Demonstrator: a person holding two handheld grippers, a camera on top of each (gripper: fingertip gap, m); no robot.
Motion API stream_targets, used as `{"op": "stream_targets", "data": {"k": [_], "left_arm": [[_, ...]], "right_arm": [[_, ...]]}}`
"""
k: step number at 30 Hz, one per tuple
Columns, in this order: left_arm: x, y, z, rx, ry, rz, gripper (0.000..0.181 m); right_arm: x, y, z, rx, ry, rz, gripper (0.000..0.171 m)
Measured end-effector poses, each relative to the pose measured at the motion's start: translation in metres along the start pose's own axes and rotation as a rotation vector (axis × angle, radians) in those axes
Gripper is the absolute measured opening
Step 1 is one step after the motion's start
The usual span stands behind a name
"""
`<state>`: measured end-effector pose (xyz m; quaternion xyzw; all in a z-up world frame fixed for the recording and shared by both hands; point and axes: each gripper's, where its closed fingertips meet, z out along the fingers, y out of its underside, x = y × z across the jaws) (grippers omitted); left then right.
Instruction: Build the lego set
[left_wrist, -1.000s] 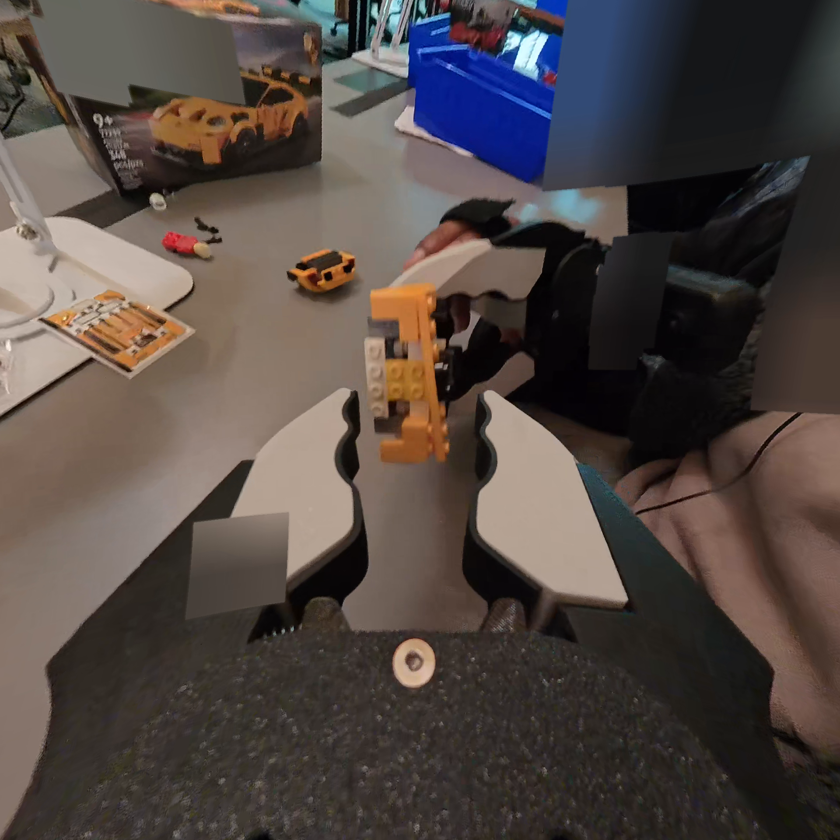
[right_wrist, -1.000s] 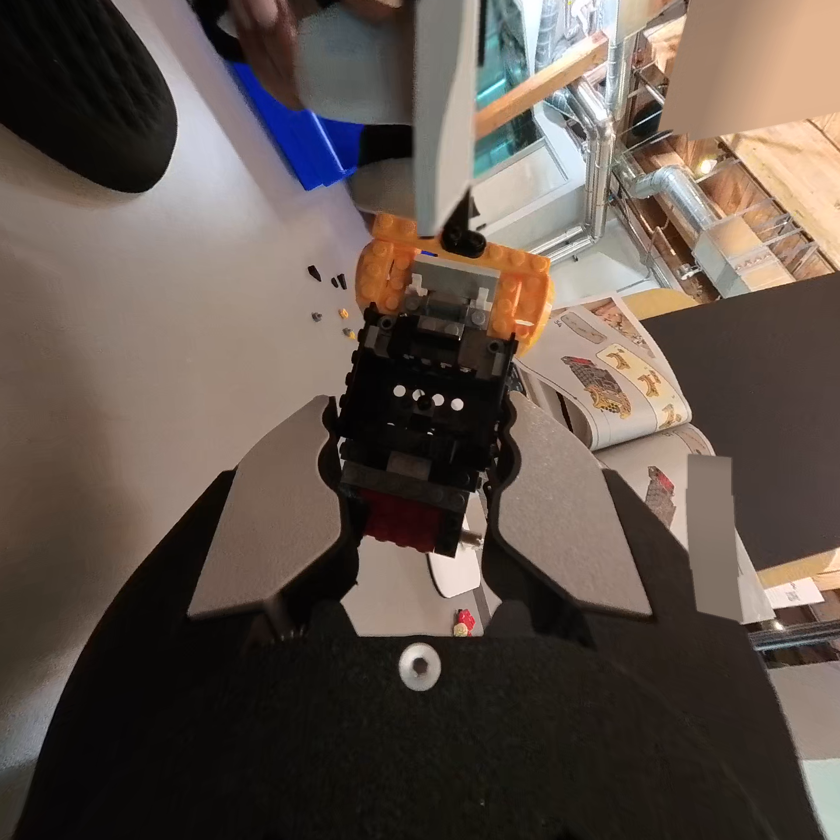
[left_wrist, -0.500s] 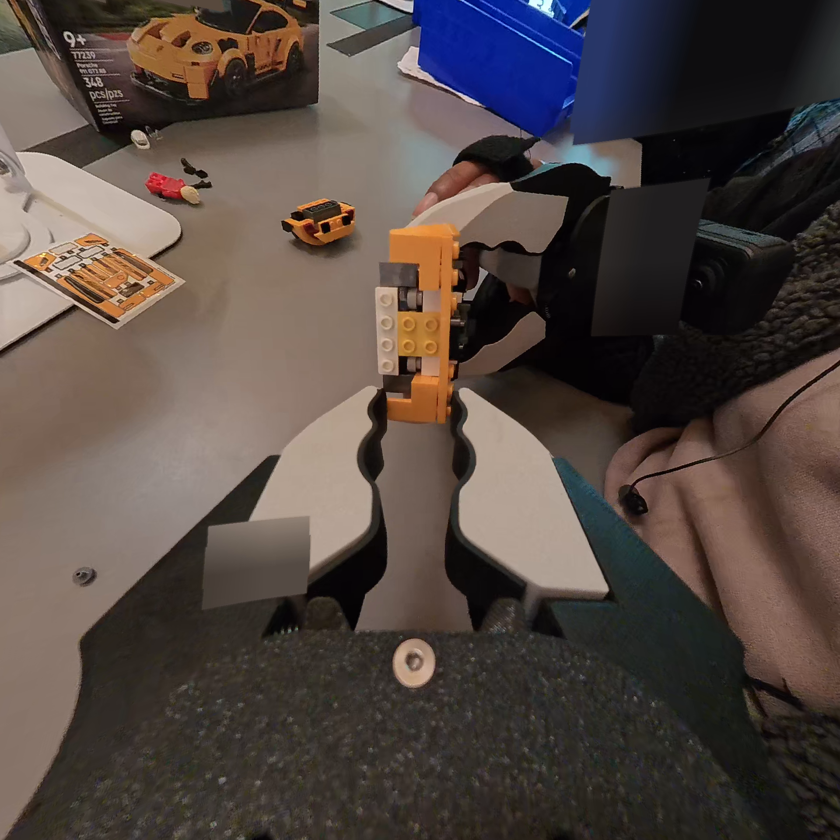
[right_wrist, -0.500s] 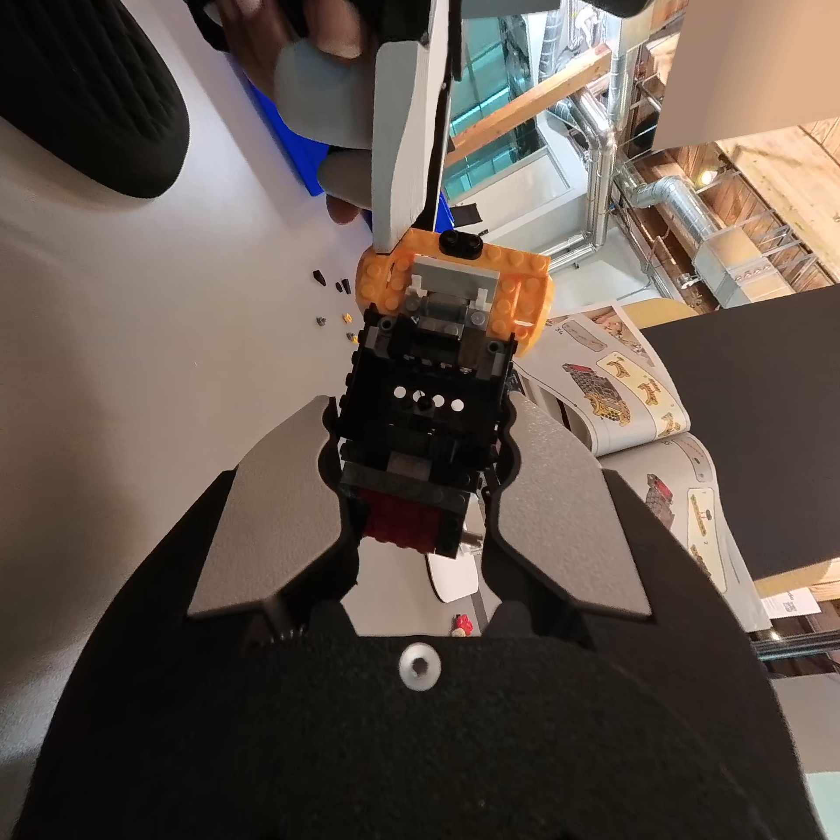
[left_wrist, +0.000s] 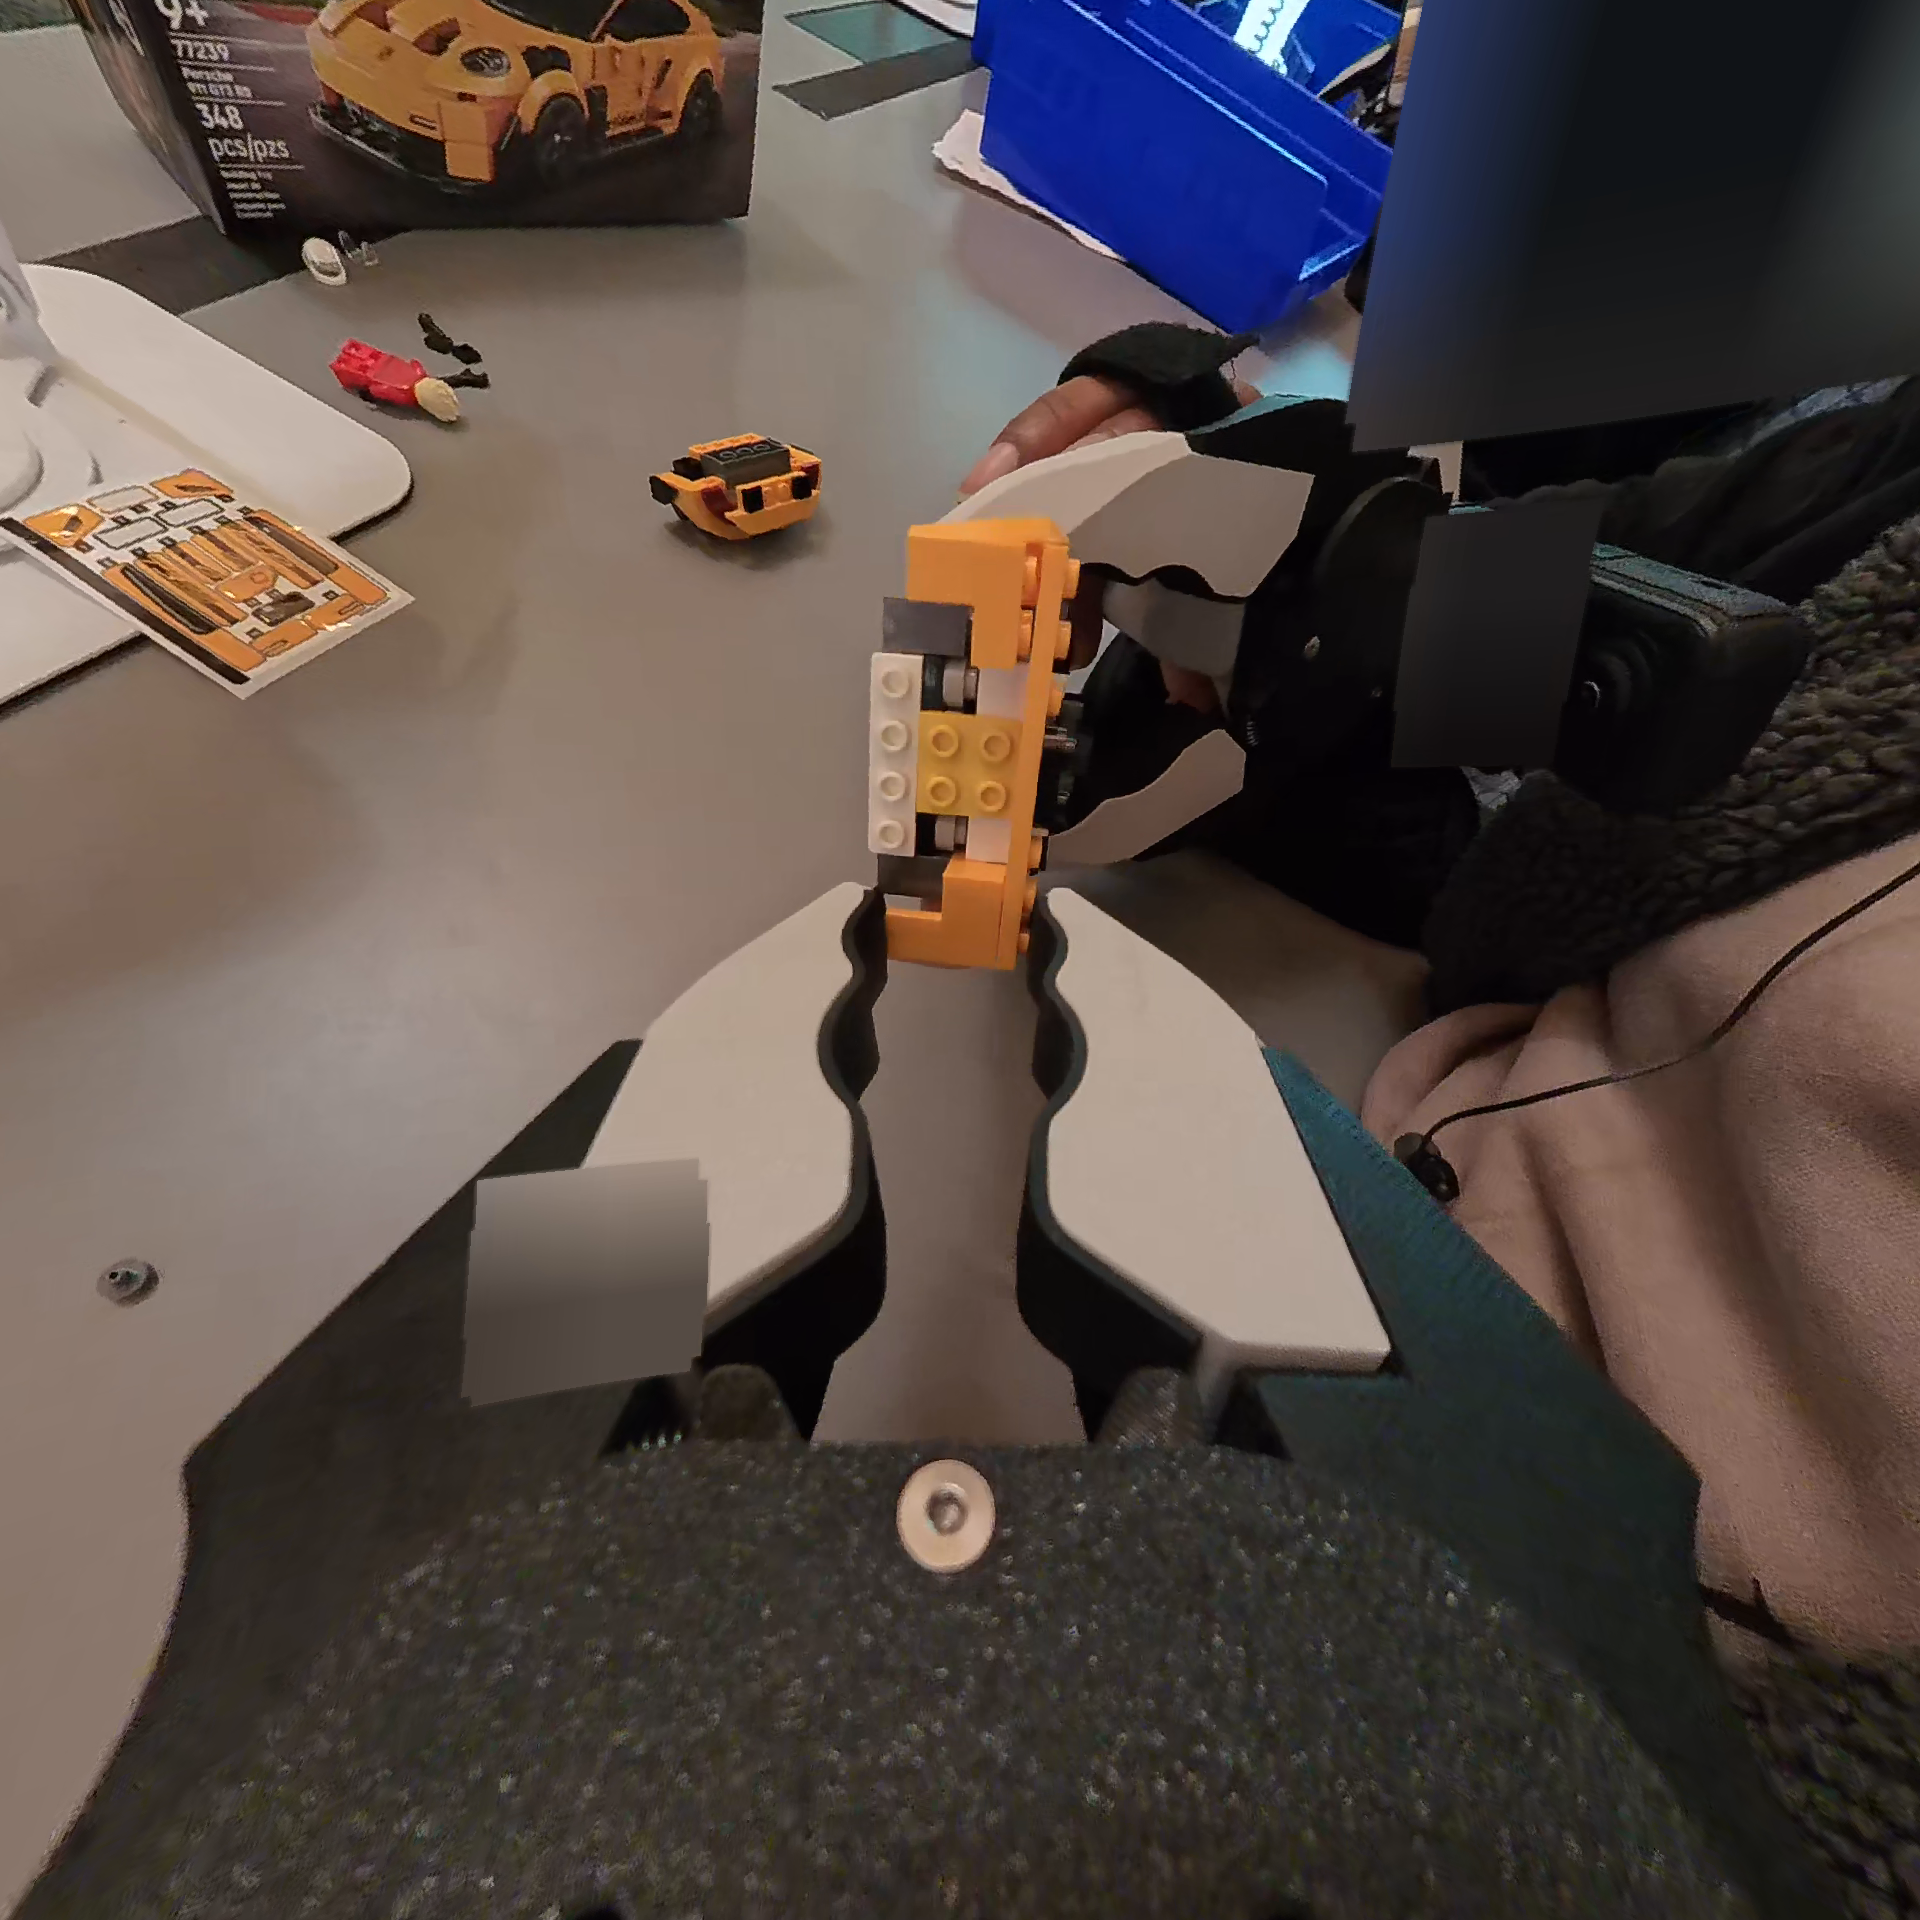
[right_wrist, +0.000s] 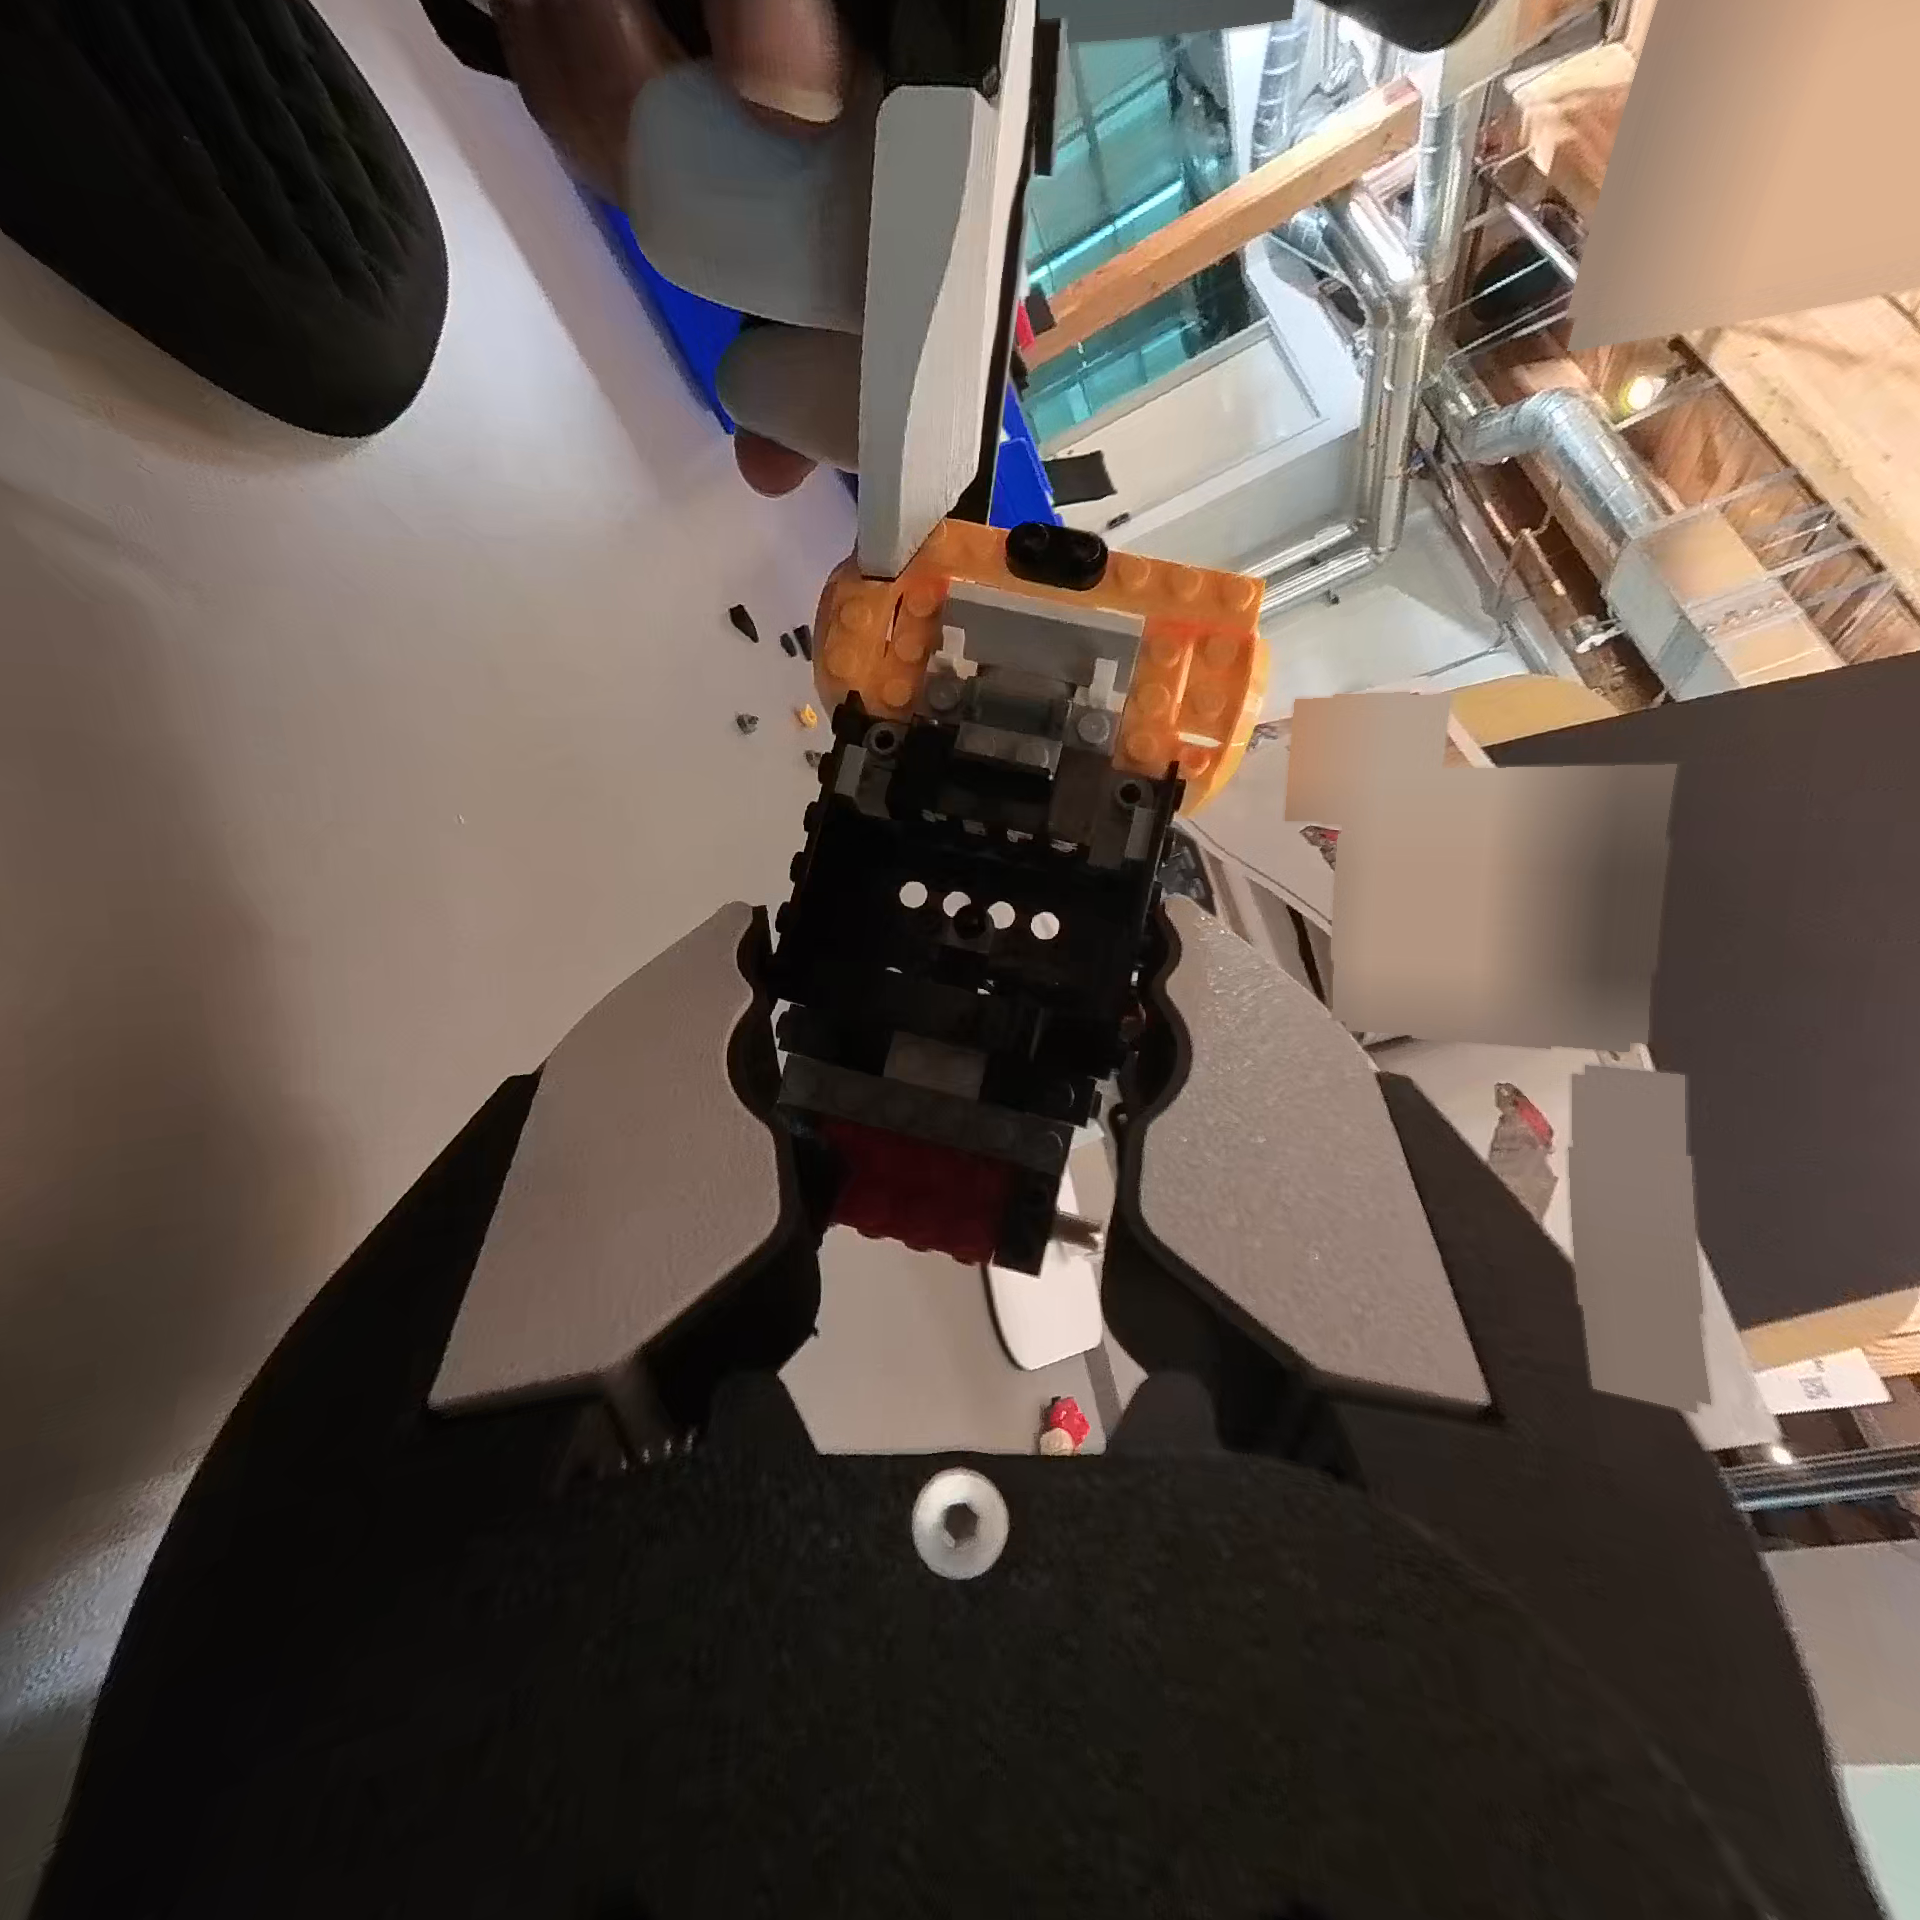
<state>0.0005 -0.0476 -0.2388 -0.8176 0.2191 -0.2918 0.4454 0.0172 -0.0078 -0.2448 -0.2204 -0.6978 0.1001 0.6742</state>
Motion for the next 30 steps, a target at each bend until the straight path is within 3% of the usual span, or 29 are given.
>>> {"op": "stream_targets", "data": {"k": [5,10,13,17,22,25,30], "left_arm": [[-0.005,0.008,0.003,-0.014,0.024,-0.106,0.027],[-0.013,0.025,0.006,-0.031,0.119,-0.325,0.027],[-0.021,0.034,0.003,-0.068,0.103,-0.336,0.027],[-0.02,0.036,-0.002,-0.126,0.084,-0.251,0.027],[-0.015,0.027,-0.004,-0.211,0.025,-0.038,0.026],[-0.011,0.024,-0.004,-0.26,-0.033,0.115,0.026],[-0.003,0.022,-0.001,-0.297,-0.091,0.283,0.026]], "right_arm": [[-0.011,0.006,0.003,-0.025,-0.088,0.098,0.067],[-0.034,0.01,0.005,-0.077,-0.283,0.266,0.069],[-0.042,0.008,0.0,-0.087,-0.417,0.4,0.074],[-0.039,0.005,-0.011,-0.087,-0.626,0.646,0.074],[0.003,-0.023,-0.011,-0.011,-0.871,0.976,0.068],[0.013,-0.034,-0.001,-0.021,-0.933,1.006,0.065],[-0.008,-0.036,0.002,-0.081,-0.988,0.903,0.052]]}}
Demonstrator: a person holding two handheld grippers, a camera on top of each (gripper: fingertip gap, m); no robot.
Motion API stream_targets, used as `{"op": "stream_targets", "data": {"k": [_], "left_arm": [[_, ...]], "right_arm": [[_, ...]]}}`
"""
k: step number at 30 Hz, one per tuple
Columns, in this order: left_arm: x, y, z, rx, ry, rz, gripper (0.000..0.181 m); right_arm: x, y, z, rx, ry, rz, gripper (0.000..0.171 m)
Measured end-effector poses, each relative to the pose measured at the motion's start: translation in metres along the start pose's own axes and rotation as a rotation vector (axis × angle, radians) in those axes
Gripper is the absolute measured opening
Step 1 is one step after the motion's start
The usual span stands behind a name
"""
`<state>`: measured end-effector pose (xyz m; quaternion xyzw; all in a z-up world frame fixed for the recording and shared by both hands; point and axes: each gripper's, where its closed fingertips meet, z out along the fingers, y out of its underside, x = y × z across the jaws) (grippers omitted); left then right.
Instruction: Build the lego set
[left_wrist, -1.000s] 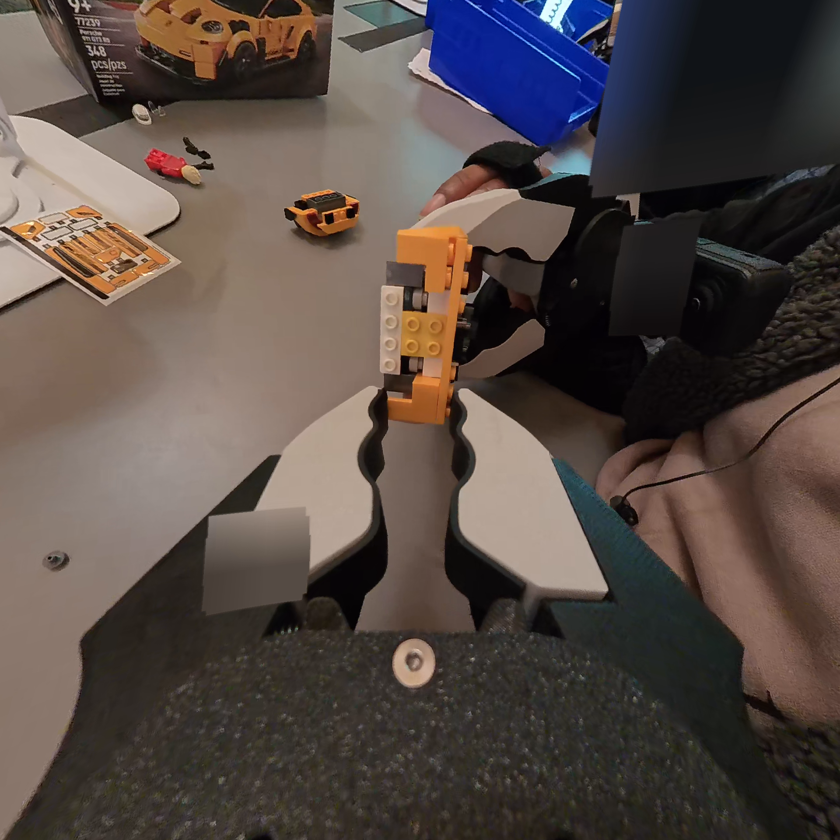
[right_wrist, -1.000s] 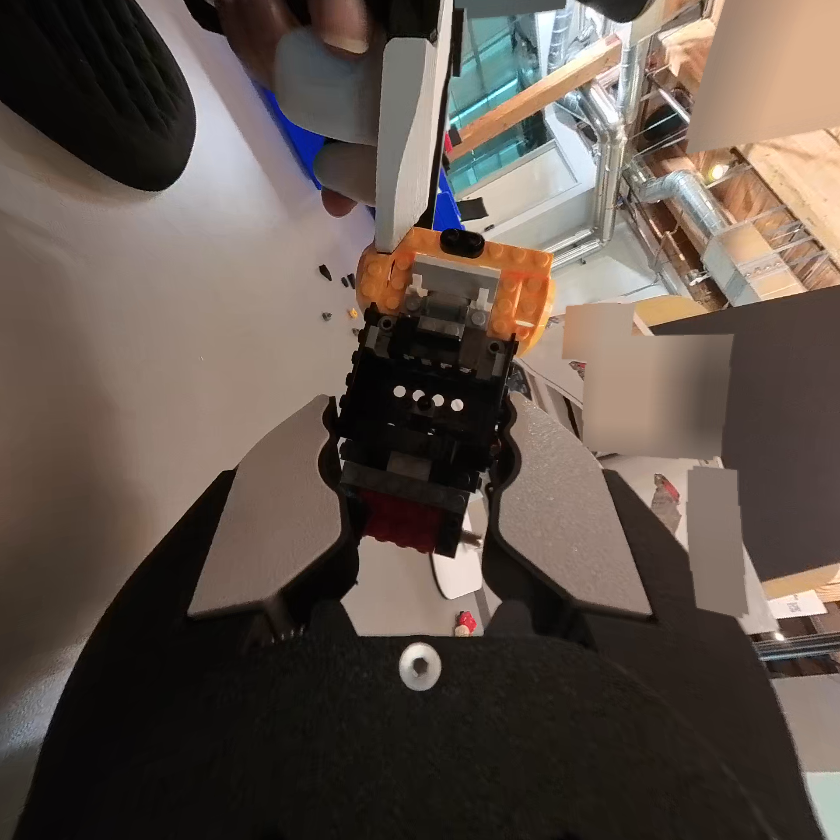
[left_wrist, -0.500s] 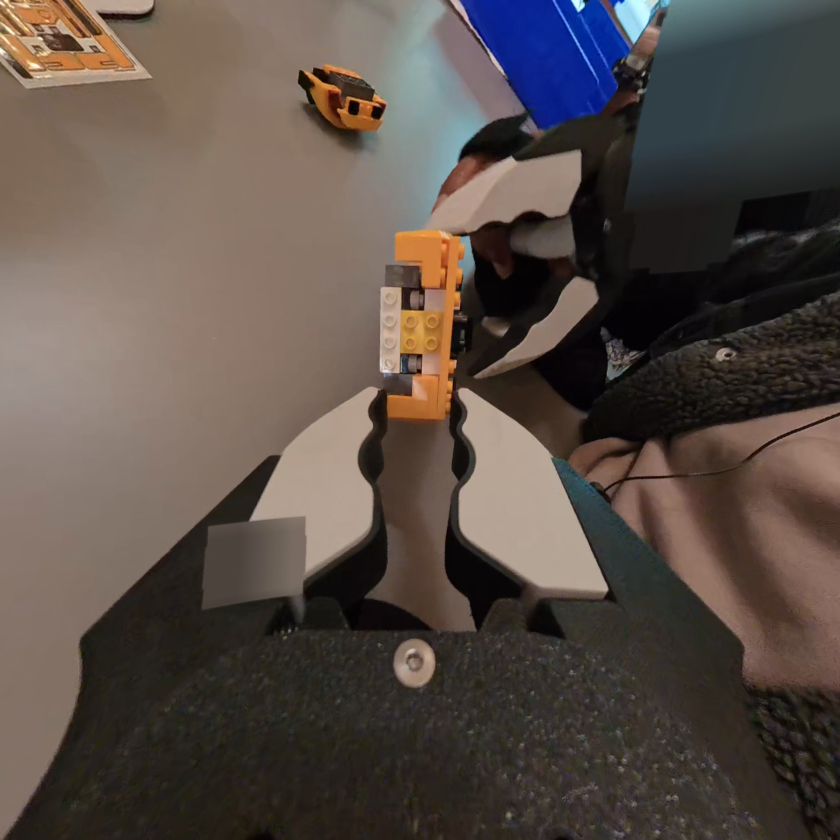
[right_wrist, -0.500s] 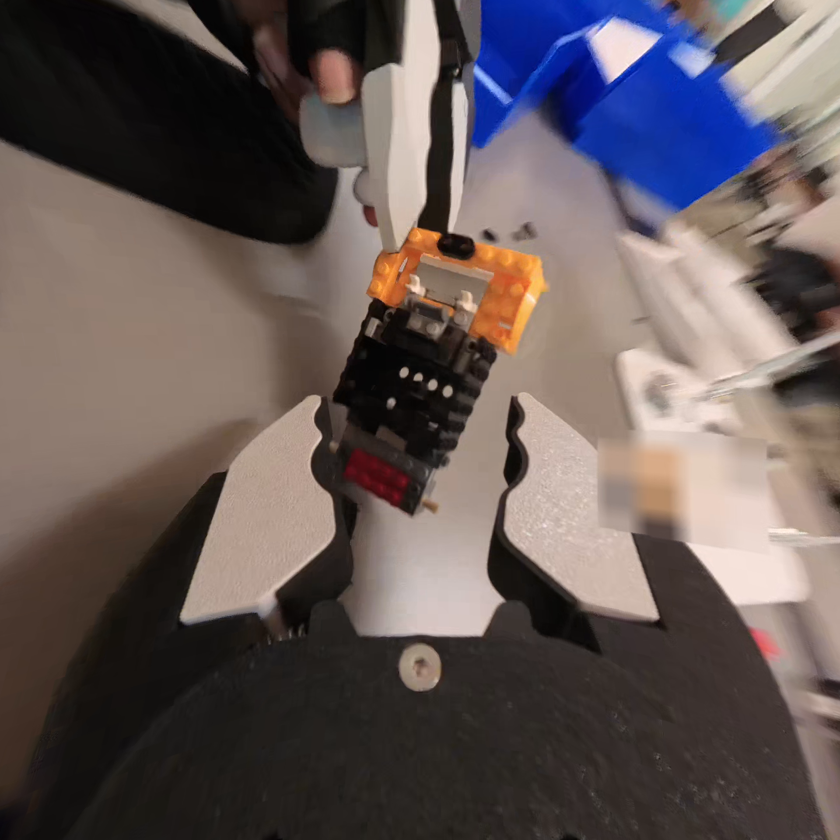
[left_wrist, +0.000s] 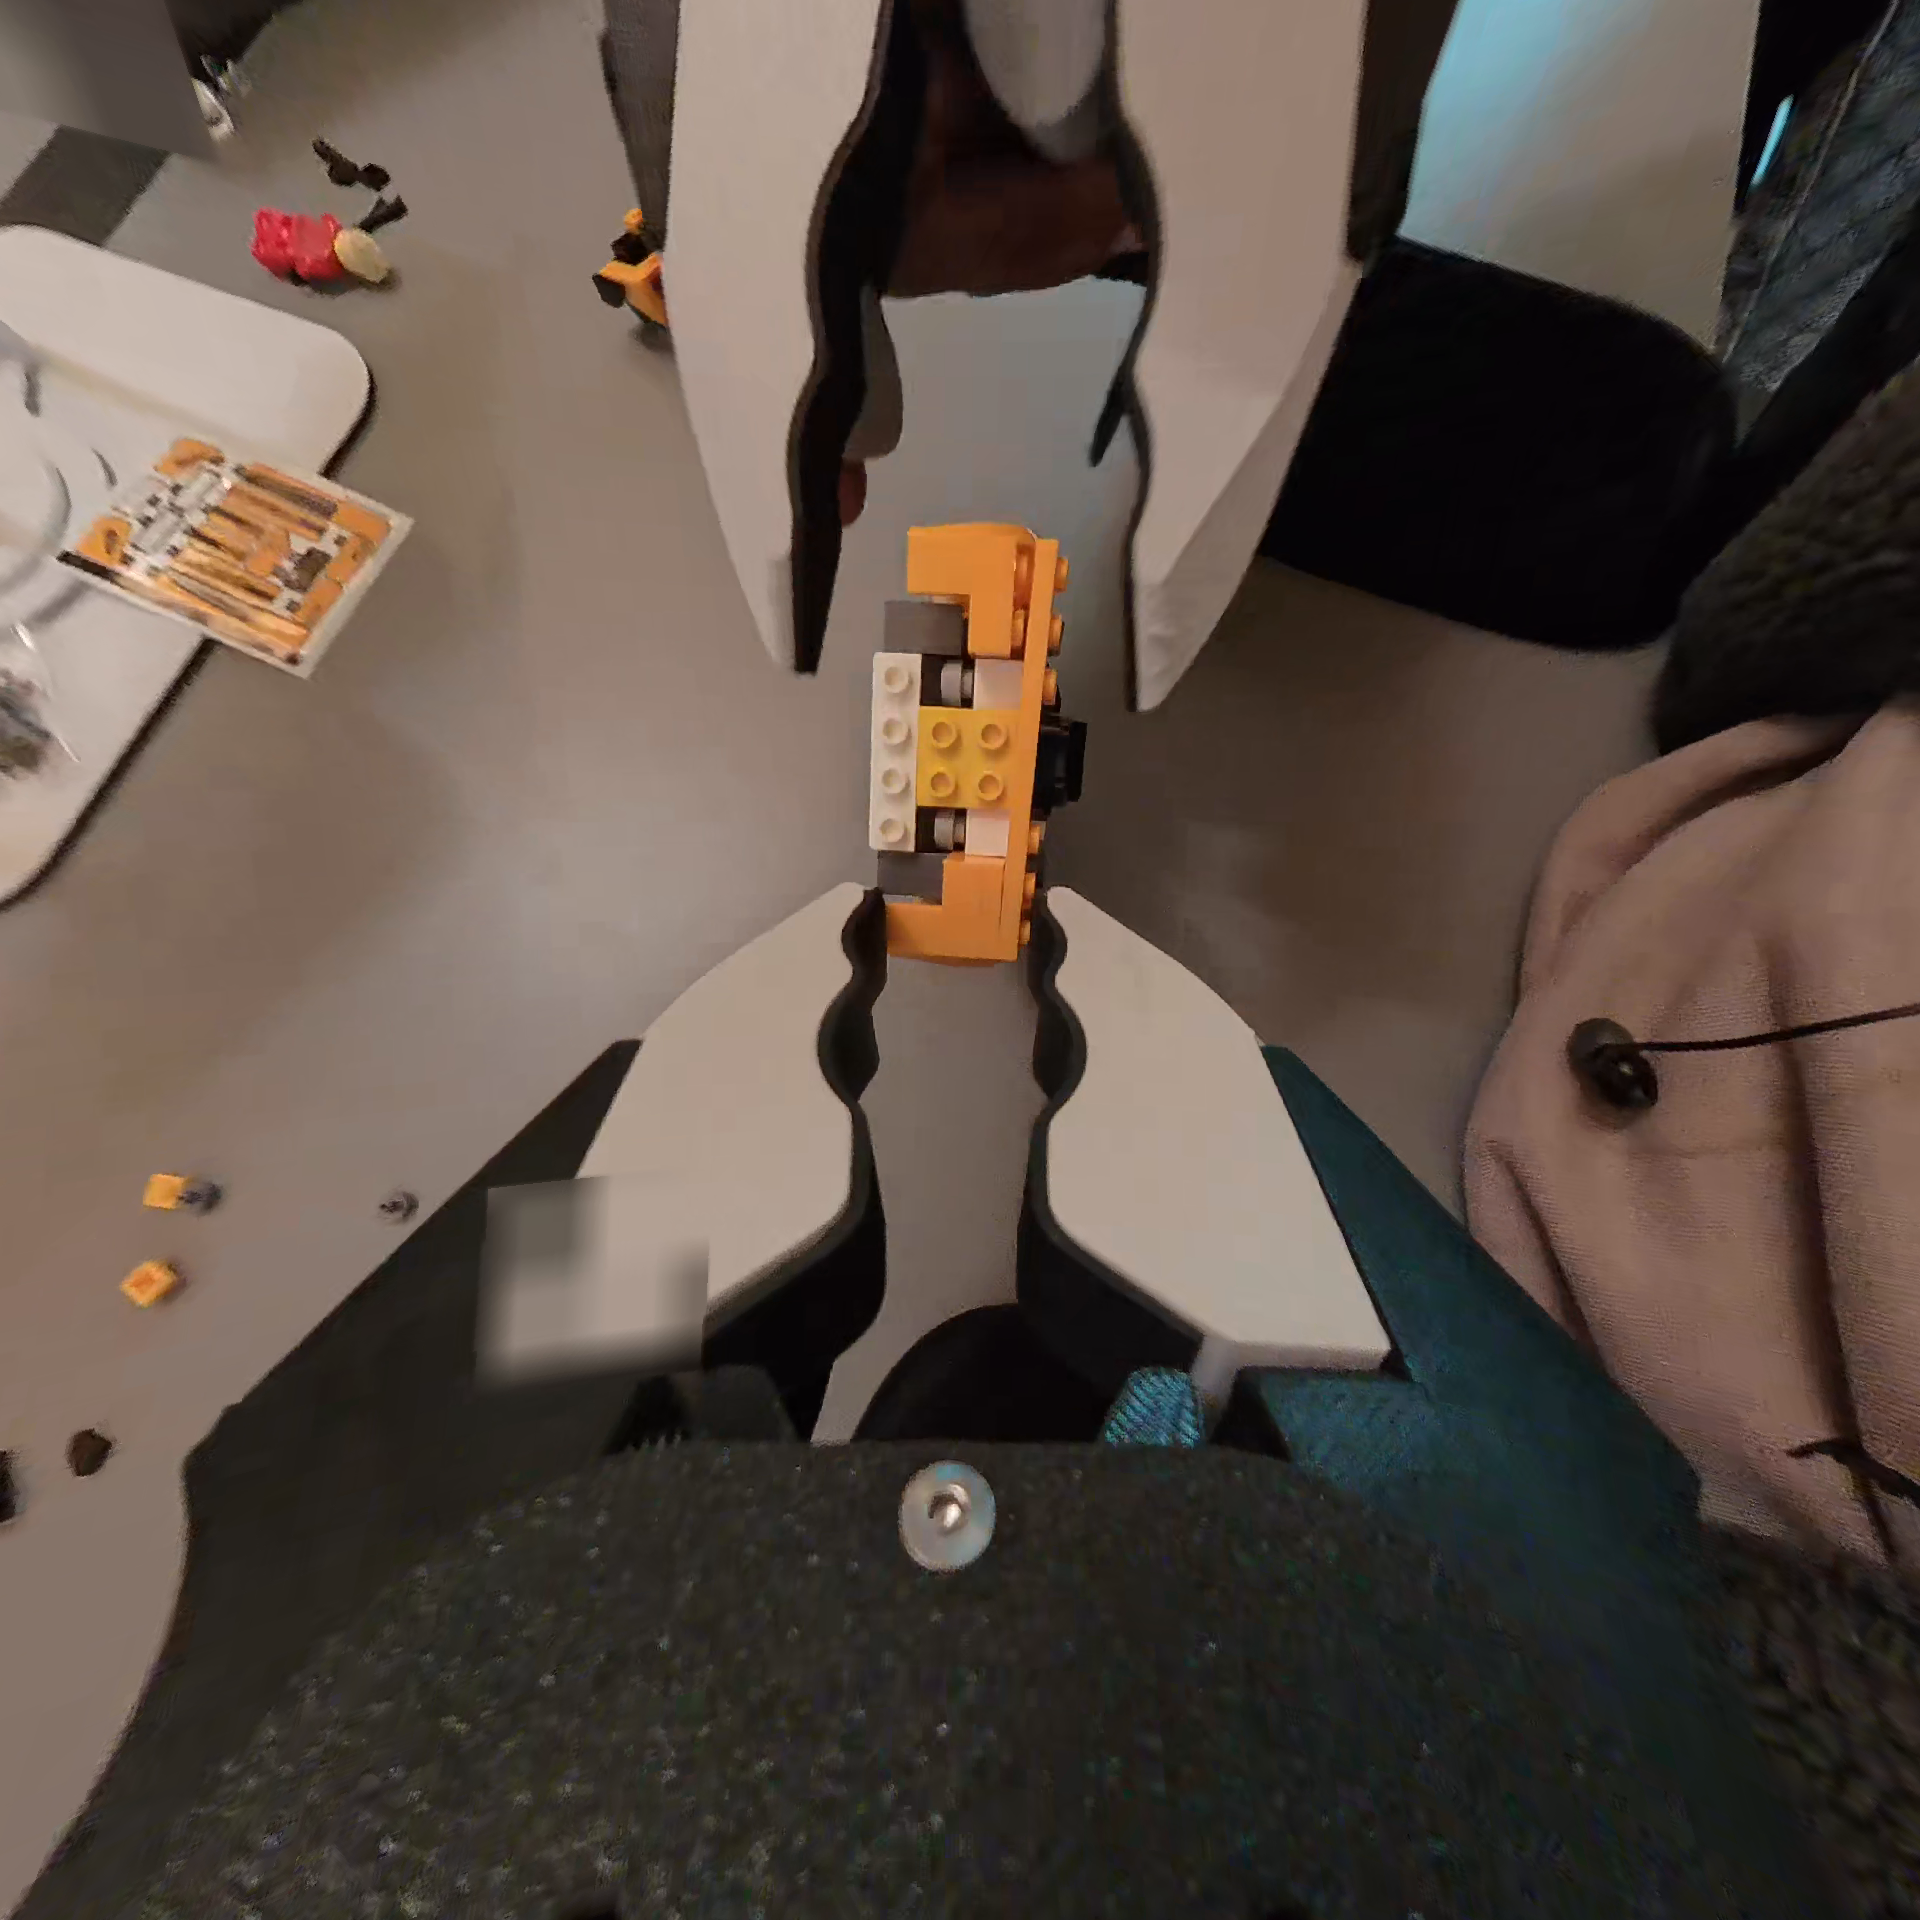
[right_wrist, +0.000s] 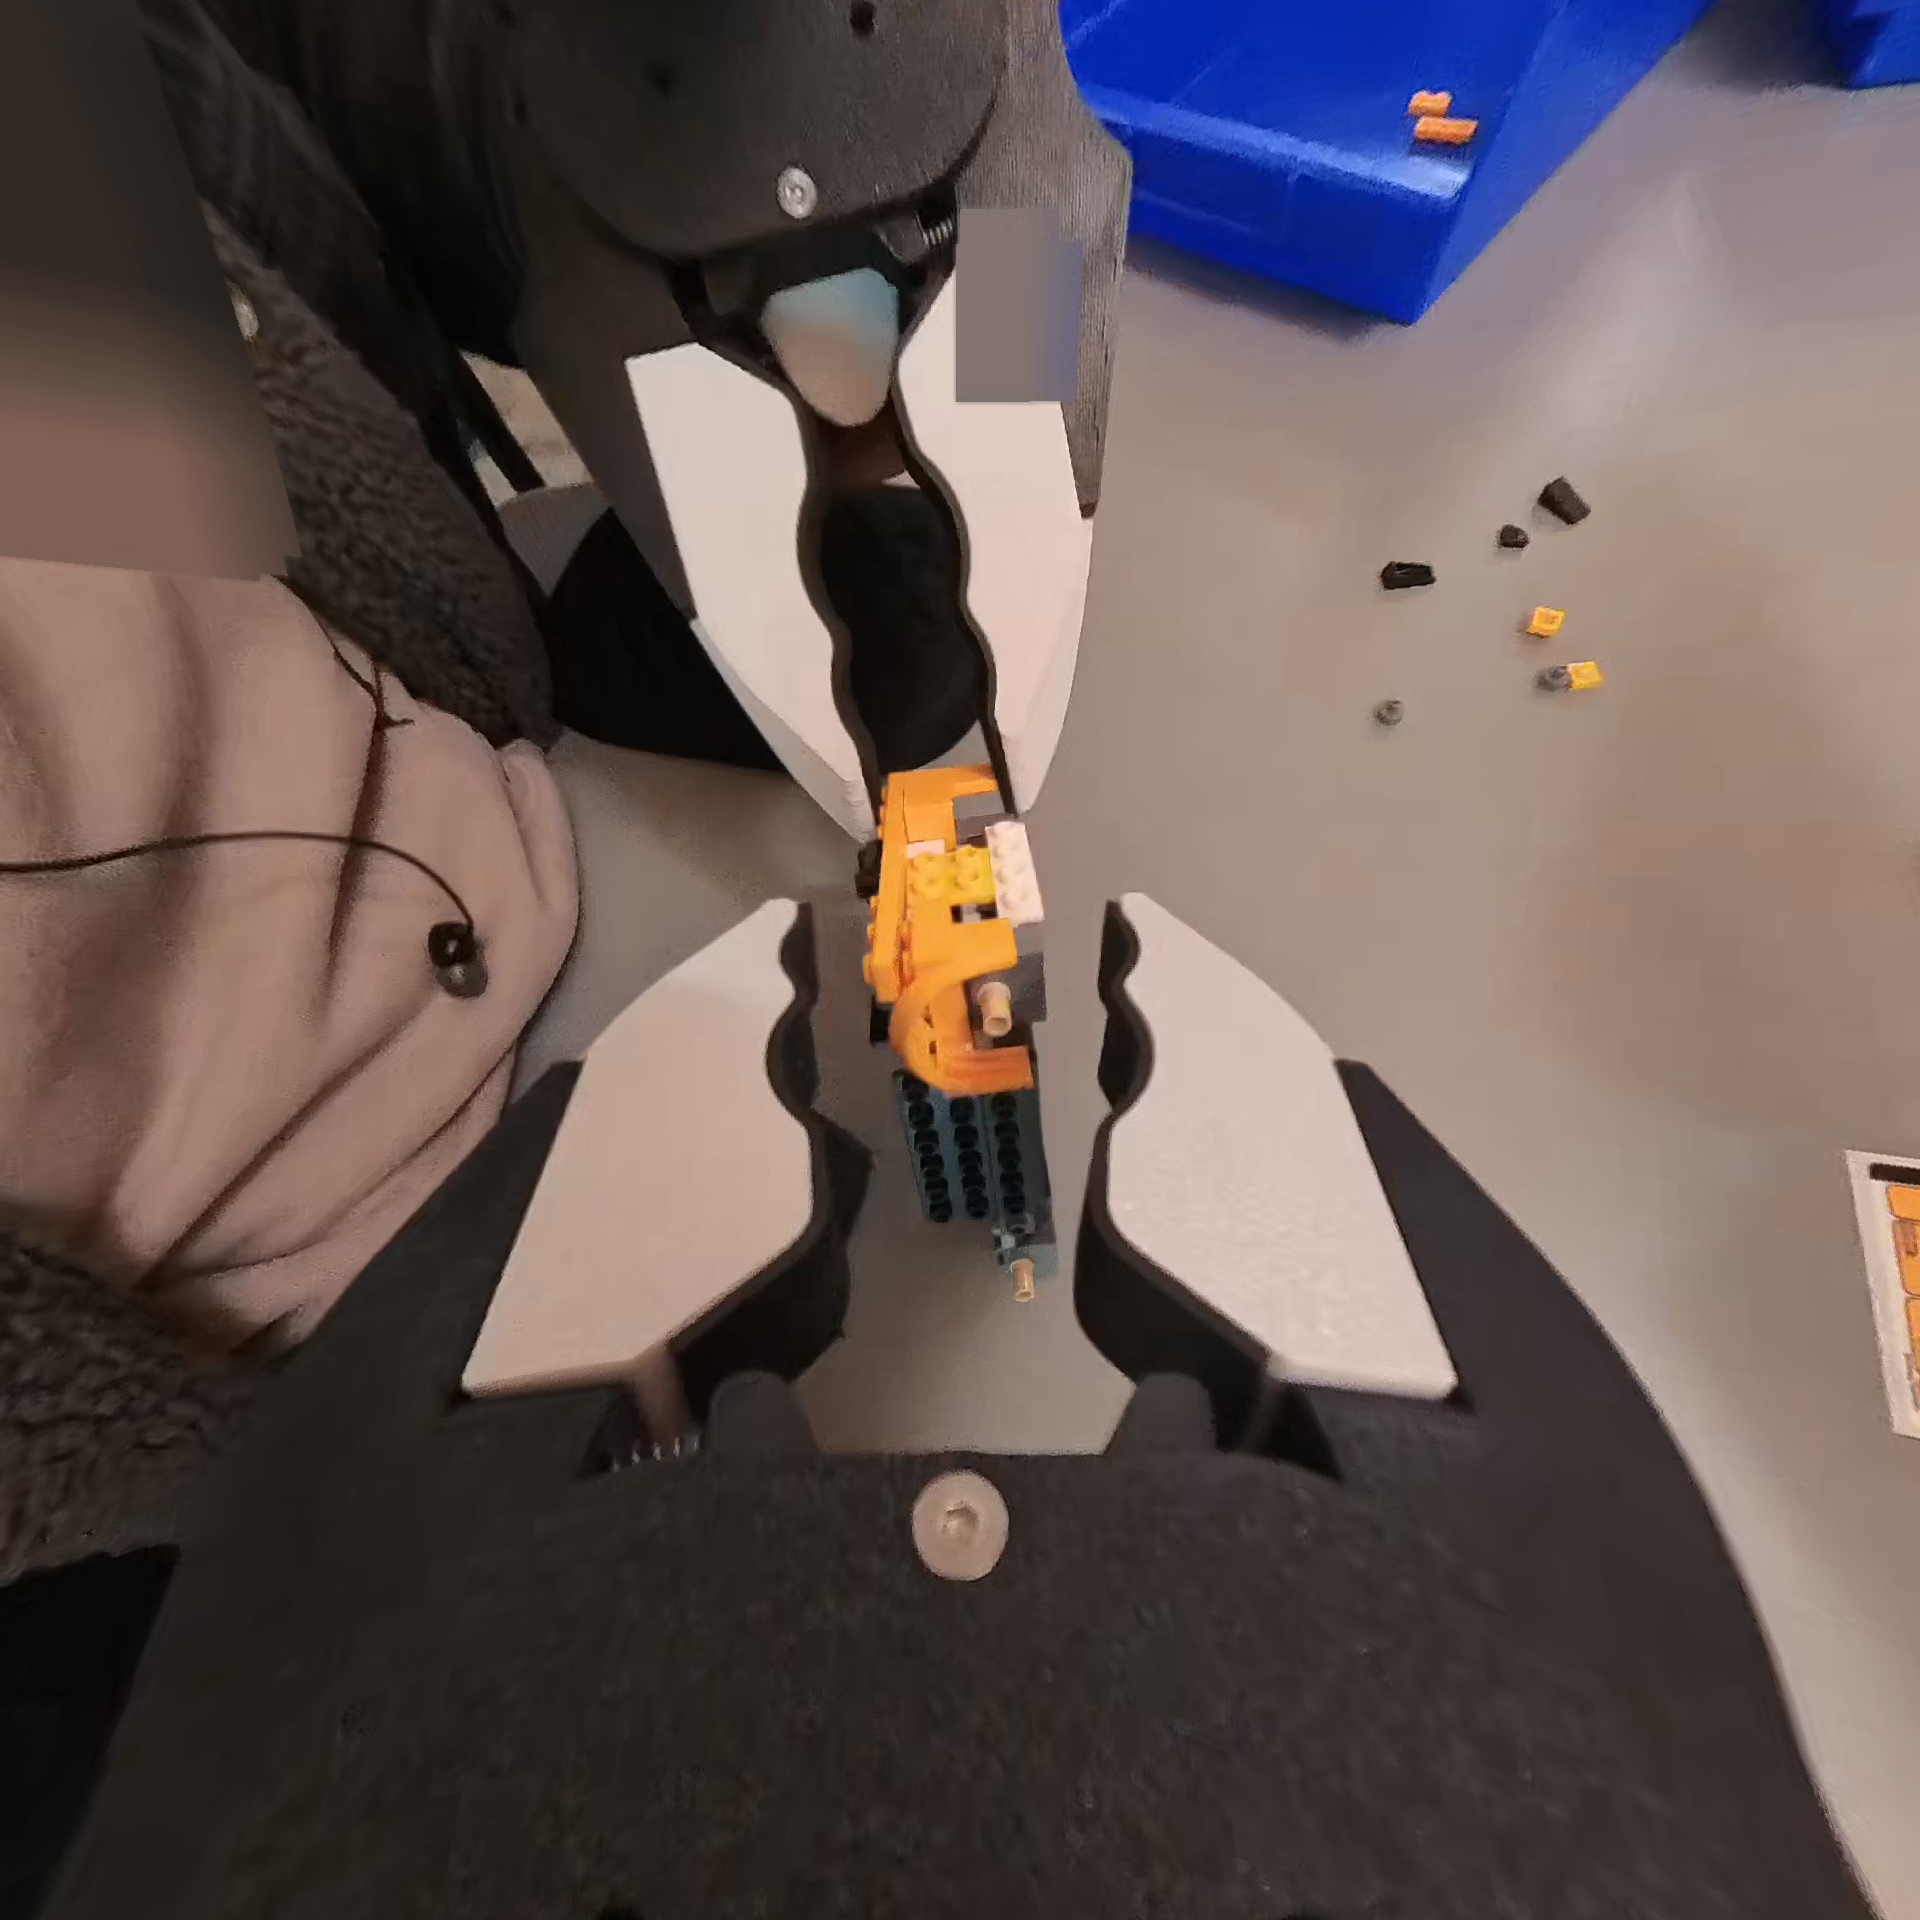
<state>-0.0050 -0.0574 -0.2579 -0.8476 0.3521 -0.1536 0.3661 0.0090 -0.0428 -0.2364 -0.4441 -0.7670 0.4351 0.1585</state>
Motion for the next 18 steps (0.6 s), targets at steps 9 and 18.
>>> {"op": "stream_targets", "data": {"k": [9,18], "left_arm": [[0.007,-0.002,0.0,-0.018,-0.092,0.131,0.026],[0.014,-0.003,0.002,-0.022,-0.132,0.208,0.026]], "right_arm": [[-0.012,0.007,-0.001,0.023,0.045,-0.075,0.031],[-0.021,0.01,-0.002,0.123,0.15,-0.167,0.029]]}}
